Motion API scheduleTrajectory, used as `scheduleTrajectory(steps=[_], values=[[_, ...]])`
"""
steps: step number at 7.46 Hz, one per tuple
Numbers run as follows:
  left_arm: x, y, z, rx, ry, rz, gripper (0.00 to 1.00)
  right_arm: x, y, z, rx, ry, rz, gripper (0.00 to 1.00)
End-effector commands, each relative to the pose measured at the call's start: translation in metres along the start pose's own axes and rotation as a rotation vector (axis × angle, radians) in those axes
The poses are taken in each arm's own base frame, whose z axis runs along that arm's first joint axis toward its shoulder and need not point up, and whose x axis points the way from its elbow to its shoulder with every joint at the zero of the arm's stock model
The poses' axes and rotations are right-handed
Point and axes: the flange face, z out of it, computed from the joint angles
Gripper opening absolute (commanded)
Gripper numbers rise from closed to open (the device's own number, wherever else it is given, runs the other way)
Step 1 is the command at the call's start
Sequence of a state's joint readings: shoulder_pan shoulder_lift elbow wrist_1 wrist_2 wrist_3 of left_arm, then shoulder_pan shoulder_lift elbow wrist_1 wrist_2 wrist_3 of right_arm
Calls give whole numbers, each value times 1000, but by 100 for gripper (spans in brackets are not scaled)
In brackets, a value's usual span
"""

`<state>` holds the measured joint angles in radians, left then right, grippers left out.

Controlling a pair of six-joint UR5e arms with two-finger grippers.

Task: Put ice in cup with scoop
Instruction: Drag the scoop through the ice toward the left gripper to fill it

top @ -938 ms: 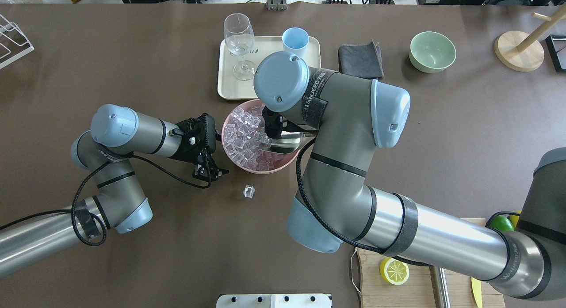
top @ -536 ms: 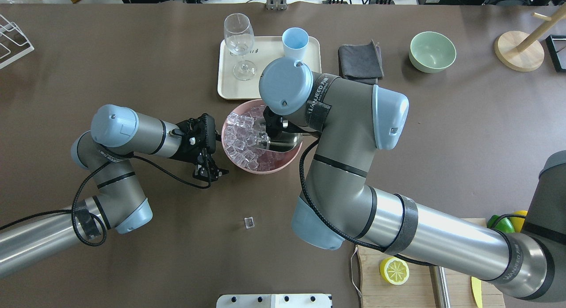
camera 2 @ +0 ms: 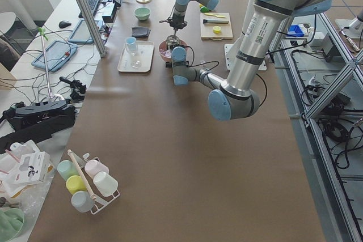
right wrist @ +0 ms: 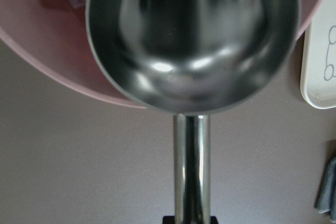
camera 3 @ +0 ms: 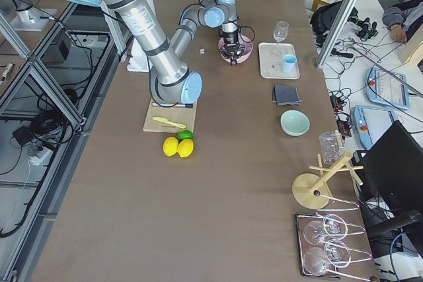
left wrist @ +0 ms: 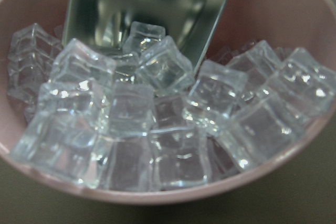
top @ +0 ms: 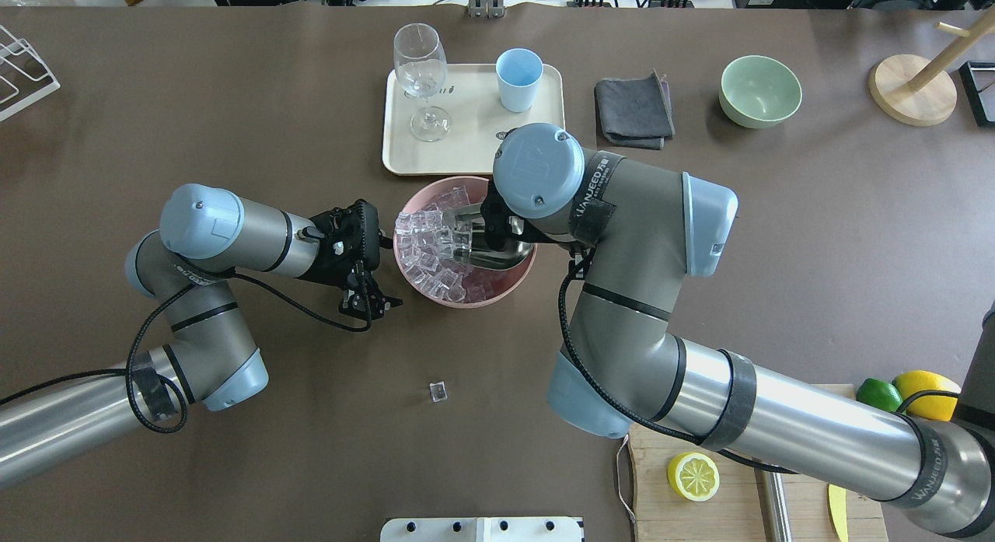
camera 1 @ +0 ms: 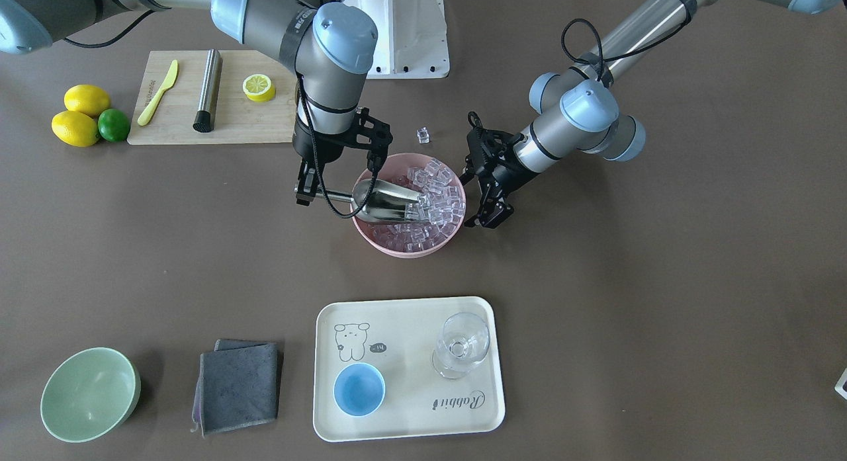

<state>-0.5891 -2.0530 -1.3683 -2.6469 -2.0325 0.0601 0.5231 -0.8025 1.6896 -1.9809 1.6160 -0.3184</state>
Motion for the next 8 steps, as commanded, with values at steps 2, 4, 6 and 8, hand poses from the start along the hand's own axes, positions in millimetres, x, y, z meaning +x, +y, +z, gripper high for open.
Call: scheduleTrajectory(steps=[2,4,6,8], values=[[0,0,0,-1,0,-2,99,-11,12,30,66,-75,-17,0],[0,0,0,-1,-1,-2,99,-13,14,34,65,-97,-41,0],[0,0,0,-1,-1,-1,99,5,25,35,78,-138,-33,0],[0,0,0,-1,0,1,99,33,41,31,101,-190,-12,0]])
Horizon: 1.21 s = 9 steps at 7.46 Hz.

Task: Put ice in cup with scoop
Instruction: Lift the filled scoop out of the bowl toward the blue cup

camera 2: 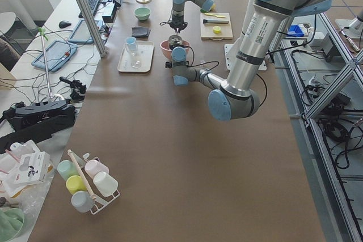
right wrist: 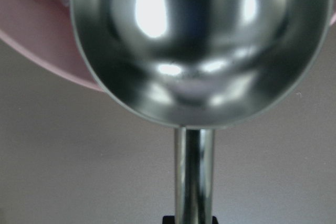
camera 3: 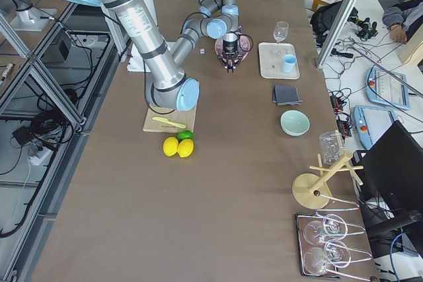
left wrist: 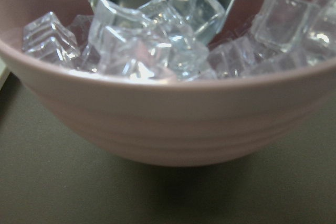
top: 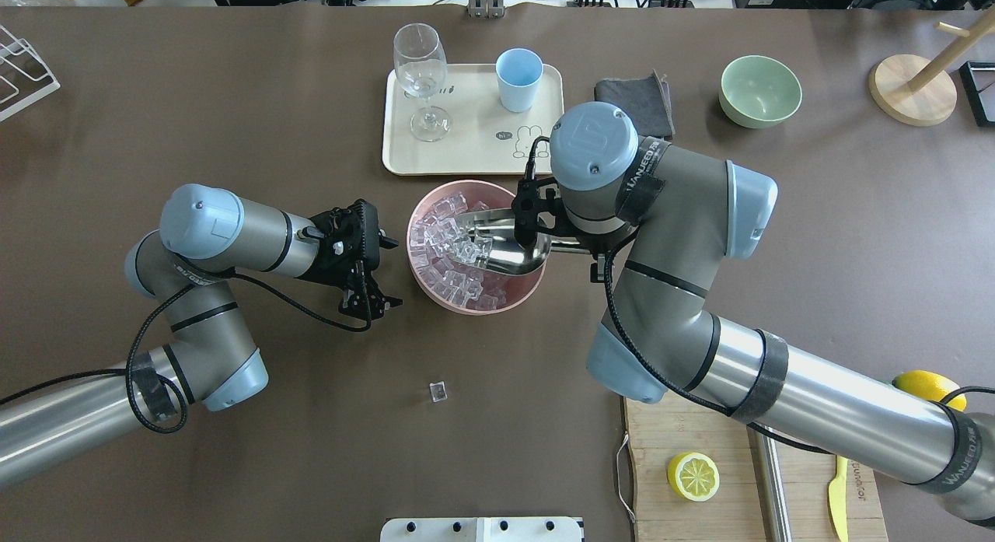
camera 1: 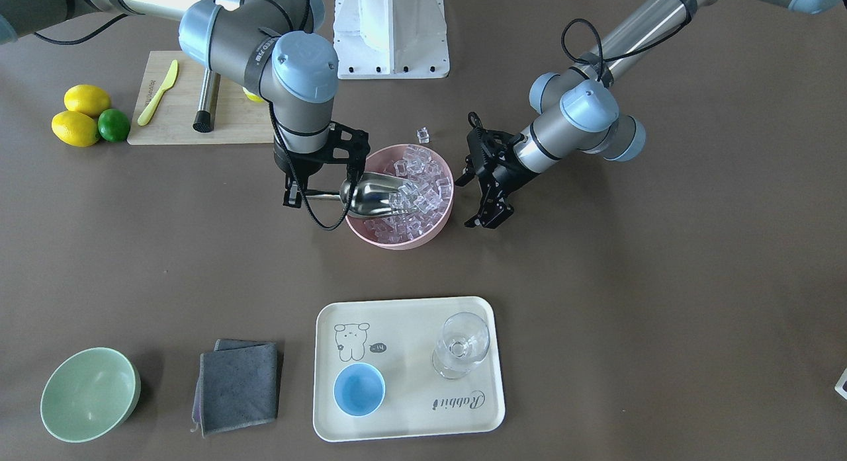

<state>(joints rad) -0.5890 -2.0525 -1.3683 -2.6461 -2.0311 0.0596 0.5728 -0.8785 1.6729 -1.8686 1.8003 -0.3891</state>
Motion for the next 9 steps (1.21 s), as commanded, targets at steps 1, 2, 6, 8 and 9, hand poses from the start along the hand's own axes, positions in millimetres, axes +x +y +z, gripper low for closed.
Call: scheduleTrajectory(steps=[1,2,6,8,9], values=[[1,2,-3,0,1,1,99,34,23,-14,40,-66,22,0],[1,3,-3,0,3,1,99,44,29,-21,62,-92,38,0],[5,1,-8,6,7,4,99,67,52,-45,93,-111,89,0],[4,2,-9,6,6,4,99,92,94,-75,40,-104,182,0],[4,3,-10,6,6,4,99,108,117,-84,-8,-111,254,0]])
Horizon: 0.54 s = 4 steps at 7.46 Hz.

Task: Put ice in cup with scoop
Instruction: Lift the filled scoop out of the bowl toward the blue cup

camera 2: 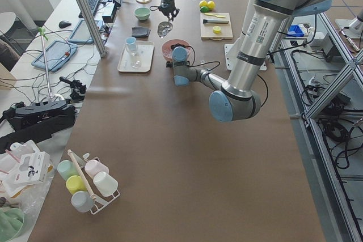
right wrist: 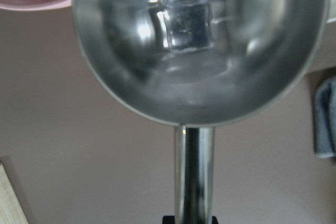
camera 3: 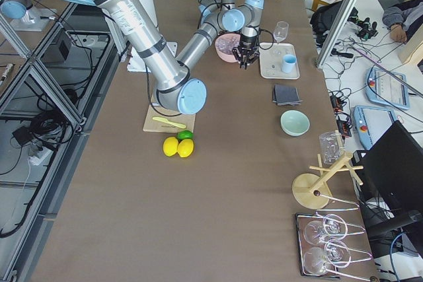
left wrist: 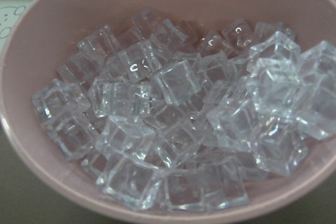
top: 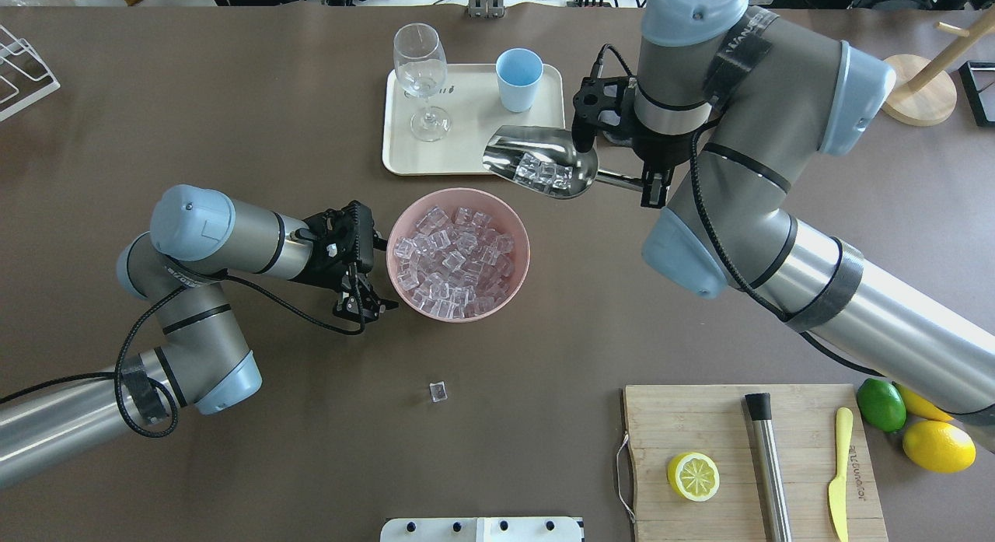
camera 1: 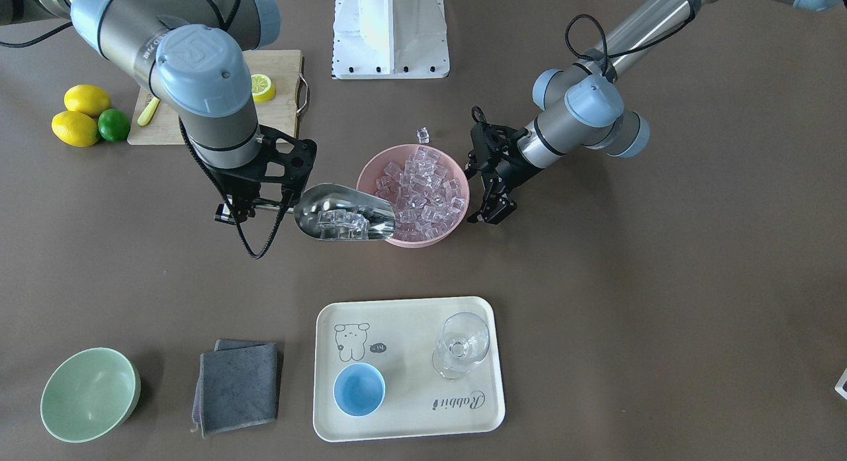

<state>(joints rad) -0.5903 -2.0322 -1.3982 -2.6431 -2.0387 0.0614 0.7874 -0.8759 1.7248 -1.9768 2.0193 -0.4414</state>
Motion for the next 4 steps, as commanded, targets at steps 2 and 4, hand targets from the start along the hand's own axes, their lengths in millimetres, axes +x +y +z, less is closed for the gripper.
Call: scheduleTrajectory(steps=[2,4], values=[[3,6,-5,-3,1,-3,99,79,58,-25,-108,8,236,0],[8,-11,-15,-10,14,-7,99,124,29,-28,-179,-23,292,0]])
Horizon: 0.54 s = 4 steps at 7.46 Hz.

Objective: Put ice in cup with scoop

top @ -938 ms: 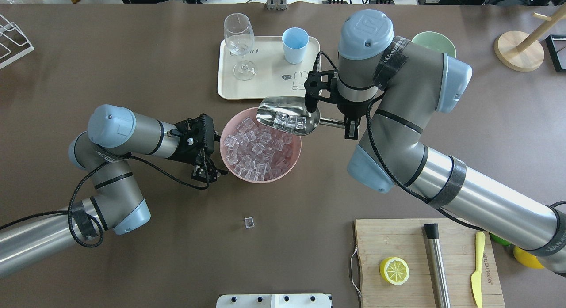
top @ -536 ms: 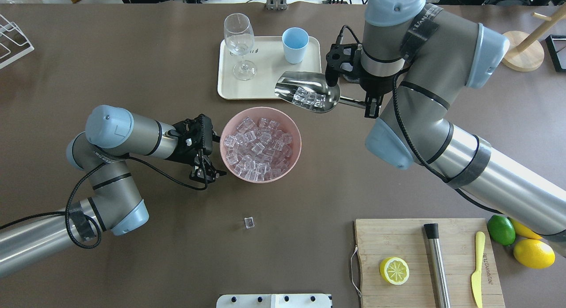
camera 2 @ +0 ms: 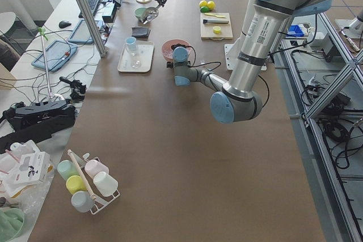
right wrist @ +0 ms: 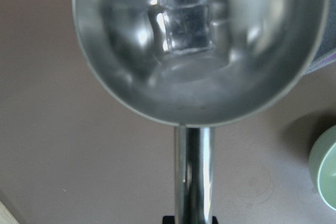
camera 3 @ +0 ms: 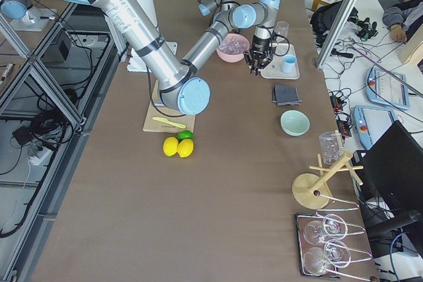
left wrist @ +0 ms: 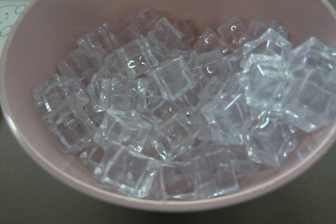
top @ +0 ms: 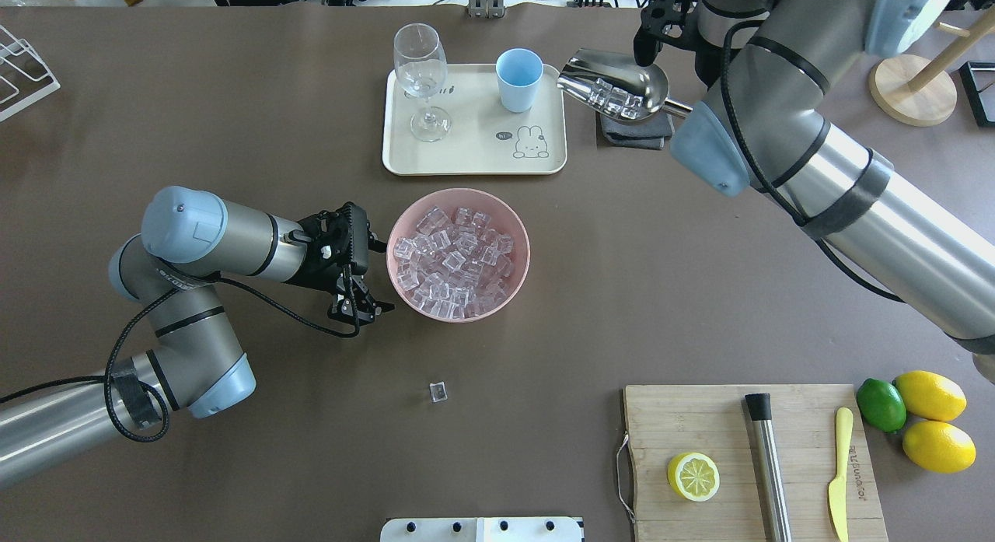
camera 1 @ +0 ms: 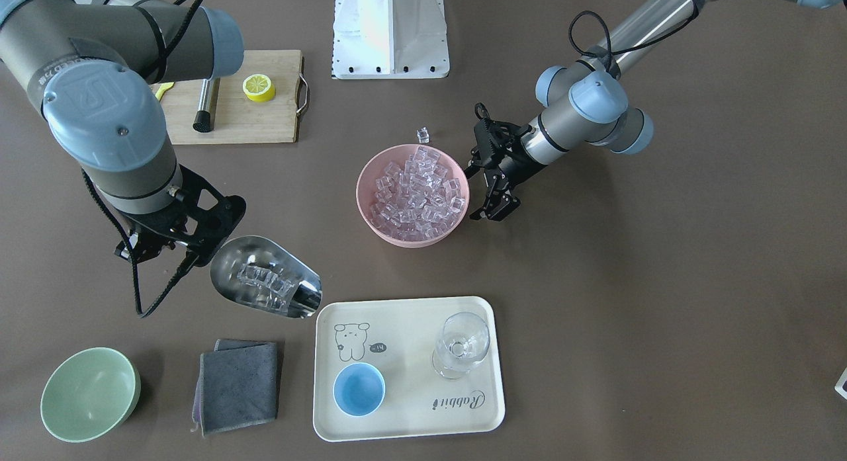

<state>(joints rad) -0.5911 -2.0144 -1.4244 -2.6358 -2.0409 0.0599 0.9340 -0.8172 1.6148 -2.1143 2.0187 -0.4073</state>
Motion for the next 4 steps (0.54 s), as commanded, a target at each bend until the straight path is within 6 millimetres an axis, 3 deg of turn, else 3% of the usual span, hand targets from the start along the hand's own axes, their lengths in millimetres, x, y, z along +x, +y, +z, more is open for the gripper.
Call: scheduleTrajectory(steps=[1,2,4], values=[[12,-17,-22,-30,35,-15,99,42,-60,-17,-108,-44,71,0],[23,0,-46,-36,52,10,99,48,-76,-25,-163,-58,55,0],[13,15,-73,-51,76,37,99,55,-85,-29,-230,-56,18,0]])
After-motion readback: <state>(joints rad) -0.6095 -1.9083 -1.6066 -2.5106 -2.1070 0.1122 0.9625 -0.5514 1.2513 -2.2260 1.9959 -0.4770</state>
